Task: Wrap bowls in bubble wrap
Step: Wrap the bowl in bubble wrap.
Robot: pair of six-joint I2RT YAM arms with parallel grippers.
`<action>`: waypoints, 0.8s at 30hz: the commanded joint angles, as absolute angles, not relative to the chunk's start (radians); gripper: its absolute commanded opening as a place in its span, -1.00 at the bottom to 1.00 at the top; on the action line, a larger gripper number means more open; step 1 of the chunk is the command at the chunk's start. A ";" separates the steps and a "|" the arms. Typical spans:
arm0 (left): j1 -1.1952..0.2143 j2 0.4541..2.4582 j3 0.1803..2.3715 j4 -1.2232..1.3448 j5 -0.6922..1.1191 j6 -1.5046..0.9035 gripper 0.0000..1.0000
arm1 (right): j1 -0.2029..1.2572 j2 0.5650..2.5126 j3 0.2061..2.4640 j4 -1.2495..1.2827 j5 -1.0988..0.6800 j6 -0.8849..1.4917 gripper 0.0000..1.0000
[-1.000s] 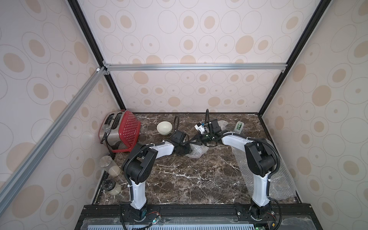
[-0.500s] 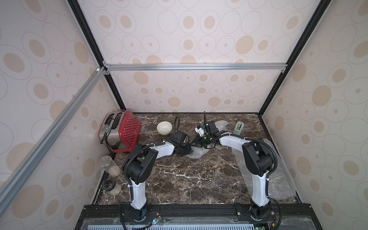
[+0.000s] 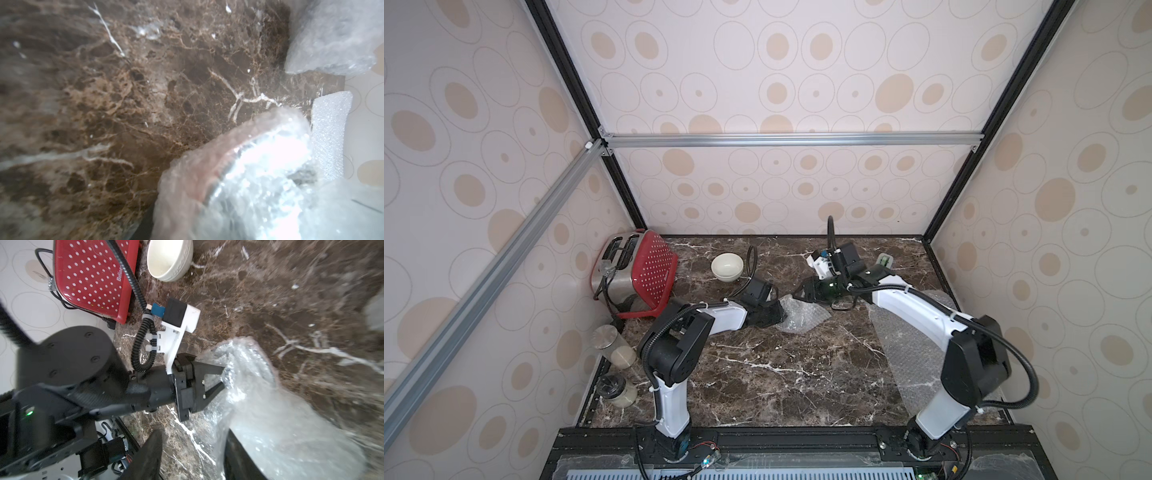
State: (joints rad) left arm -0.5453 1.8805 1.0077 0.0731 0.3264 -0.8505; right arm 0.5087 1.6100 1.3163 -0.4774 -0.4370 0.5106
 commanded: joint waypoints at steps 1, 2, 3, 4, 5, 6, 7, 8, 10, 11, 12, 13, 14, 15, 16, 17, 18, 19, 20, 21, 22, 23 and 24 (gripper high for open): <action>-0.567 1.880 0.951 0.131 0.256 -0.933 -0.27 | 0.502 1.536 1.221 -0.566 -0.261 0.541 0.05; -0.572 1.880 0.938 0.158 0.248 -0.954 -0.27 | 0.502 1.500 1.188 -0.572 -0.213 0.562 0.07; -0.577 1.881 0.927 0.186 0.238 -0.978 -0.27 | 0.502 1.461 1.149 -0.579 -0.168 0.583 0.10; -0.579 1.881 0.916 0.208 0.226 -1.007 -0.27 | 0.502 1.436 1.122 -0.577 -0.141 0.600 0.13; -0.583 1.883 0.898 0.245 0.210 -1.038 -0.27 | 0.503 1.393 1.075 -0.569 -0.113 0.626 0.17; -0.587 1.886 0.879 0.285 0.198 -1.071 -0.28 | 0.508 1.358 1.039 -0.566 -0.094 0.644 0.25; -0.591 1.888 0.867 0.311 0.182 -1.097 -0.28 | 0.518 1.331 1.015 -0.571 -0.072 0.658 0.27; -0.596 1.893 0.853 0.344 0.169 -1.129 -0.28 | 0.534 1.294 0.987 -0.576 -0.040 0.669 0.27; -0.600 1.907 0.835 0.403 0.154 -1.175 -0.28 | 0.557 1.224 0.944 -0.592 0.015 0.688 0.29; -0.603 1.911 0.822 0.430 0.141 -1.199 -0.29 | 0.557 1.187 0.928 -0.604 0.023 0.693 0.30; -0.602 1.913 0.814 0.443 0.127 -1.217 -0.28 | 0.557 1.156 0.925 -0.630 0.045 0.694 0.31; -0.603 1.913 0.811 0.450 0.118 -1.226 -0.28 | 0.556 1.136 0.925 -0.655 0.060 0.696 0.33; -0.604 1.911 0.807 0.456 0.105 -1.238 -0.28 | 0.555 1.119 0.928 -0.682 0.065 0.700 0.40; -0.605 1.906 0.799 0.465 0.090 -1.246 -0.29 | 0.552 1.113 0.932 -0.705 0.059 0.706 0.40; -0.607 1.900 0.789 0.472 0.074 -1.255 -0.29 | 0.551 1.104 0.933 -0.712 0.044 0.724 0.40; -0.610 1.893 0.782 0.479 0.058 -1.265 -0.29 | 0.552 1.097 0.921 -0.692 0.018 0.751 0.40; -0.614 1.890 0.775 0.491 0.045 -1.272 -0.29 | 0.553 1.091 0.896 -0.648 -0.008 0.778 0.40; -0.618 1.886 0.769 0.504 0.032 -1.282 -0.29 | 0.552 1.082 0.853 -0.565 -0.042 0.821 0.40; -0.621 1.886 0.767 0.512 0.022 -1.291 -0.29 | 0.554 1.080 0.807 -0.465 -0.072 0.873 0.40; -0.623 1.889 0.768 0.516 0.019 -1.298 -0.29 | 0.554 1.085 0.768 -0.380 -0.091 0.909 0.40; -0.624 1.894 0.771 0.523 0.020 -1.305 -0.29 | 0.561 1.099 0.745 -0.308 -0.086 0.942 0.39; -0.627 1.900 0.773 0.529 0.022 -1.311 -0.29 | 0.569 1.121 0.742 -0.267 -0.065 0.958 0.39; -0.627 1.903 0.773 0.538 0.024 -1.318 -0.30 | 0.576 1.139 0.750 -0.247 -0.042 0.961 0.39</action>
State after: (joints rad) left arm -0.6224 1.8732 0.7876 0.5442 0.0872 -1.2663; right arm 0.5598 1.1027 0.7635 -0.4282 -0.0513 0.8490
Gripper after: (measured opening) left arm 0.354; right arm 0.696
